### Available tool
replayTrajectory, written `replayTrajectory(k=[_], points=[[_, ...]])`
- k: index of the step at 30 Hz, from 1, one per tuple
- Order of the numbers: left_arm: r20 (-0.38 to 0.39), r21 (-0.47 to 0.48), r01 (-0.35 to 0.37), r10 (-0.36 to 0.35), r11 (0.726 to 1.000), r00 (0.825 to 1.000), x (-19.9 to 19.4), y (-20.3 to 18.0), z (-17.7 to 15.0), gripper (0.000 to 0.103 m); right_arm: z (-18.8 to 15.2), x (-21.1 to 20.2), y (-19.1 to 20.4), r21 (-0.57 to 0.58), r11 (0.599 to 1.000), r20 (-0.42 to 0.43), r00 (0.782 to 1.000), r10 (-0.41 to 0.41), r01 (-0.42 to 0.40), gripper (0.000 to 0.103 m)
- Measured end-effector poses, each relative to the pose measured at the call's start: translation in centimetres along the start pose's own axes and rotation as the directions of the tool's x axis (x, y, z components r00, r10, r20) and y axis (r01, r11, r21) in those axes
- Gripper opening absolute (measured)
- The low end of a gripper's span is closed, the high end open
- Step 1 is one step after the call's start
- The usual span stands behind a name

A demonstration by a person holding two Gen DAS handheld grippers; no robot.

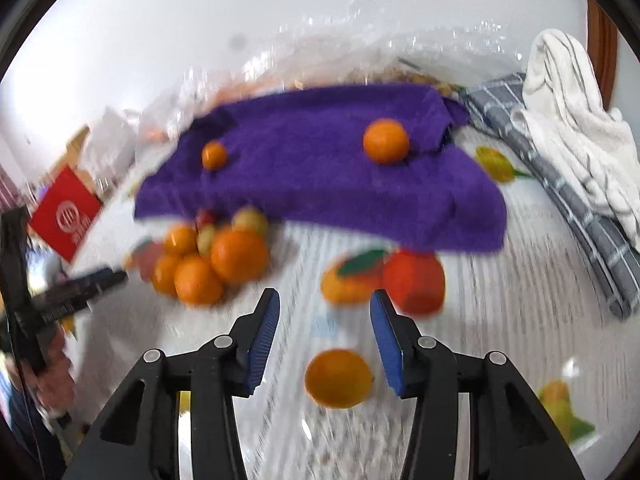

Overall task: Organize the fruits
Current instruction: 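Move the right tool back to the fruit cluster and grasp an orange, then carry the orange in the right tool onto the purple towel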

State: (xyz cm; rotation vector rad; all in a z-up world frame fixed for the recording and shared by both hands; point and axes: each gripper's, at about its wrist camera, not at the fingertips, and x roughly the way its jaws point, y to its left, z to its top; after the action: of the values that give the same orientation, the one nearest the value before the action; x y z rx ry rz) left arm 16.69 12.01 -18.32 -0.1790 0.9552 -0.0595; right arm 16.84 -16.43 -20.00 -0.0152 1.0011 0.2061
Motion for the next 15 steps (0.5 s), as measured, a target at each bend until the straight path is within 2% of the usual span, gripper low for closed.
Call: replayTrajectory(k=[3, 6, 12, 13, 14, 15], points=[[-0.004, 0.005, 0.003, -0.003, 1.0, 1.0, -0.1, -0.4, -0.2, 0.064, -2.1, -0.2, 0.2, -0.038, 0.998, -0.01, 0.998, -0.055, 0.055, 0.047], [-0.003, 0.001, 0.009, -0.009, 1.0, 1.0, -0.1, -0.8, -0.5, 0.066, -4.2, -1.1, 0.1, -0.071, 0.992, 0.027, 0.994, -0.106, 0.108, 0.048], [-0.018, 0.008, 0.025, -0.025, 1.0, 1.0, -0.2, -1.7, -0.8, 0.068, -7.2, -3.2, -1.6, -0.044, 0.993, 0.089, 0.99, -0.108, 0.113, 0.047], [-0.018, 0.008, 0.026, -0.025, 1.0, 1.0, -0.2, -1.9, -0.8, 0.068, -7.4, -3.5, -1.8, -0.033, 0.994, 0.093, 0.991, -0.101, 0.104, 0.045], [-0.018, 0.007, 0.027, -0.027, 1.0, 0.999, -0.1, -2.1, -0.8, 0.068, -7.7, -3.8, -2.2, -0.023, 0.994, 0.1, 0.99, -0.102, 0.104, 0.036], [-0.018, 0.007, 0.032, -0.032, 0.999, 0.999, -0.1, -2.2, -0.8, 0.068, -7.8, -3.9, -2.3, -0.016, 0.994, 0.105, 0.988, -0.11, 0.112, 0.033]])
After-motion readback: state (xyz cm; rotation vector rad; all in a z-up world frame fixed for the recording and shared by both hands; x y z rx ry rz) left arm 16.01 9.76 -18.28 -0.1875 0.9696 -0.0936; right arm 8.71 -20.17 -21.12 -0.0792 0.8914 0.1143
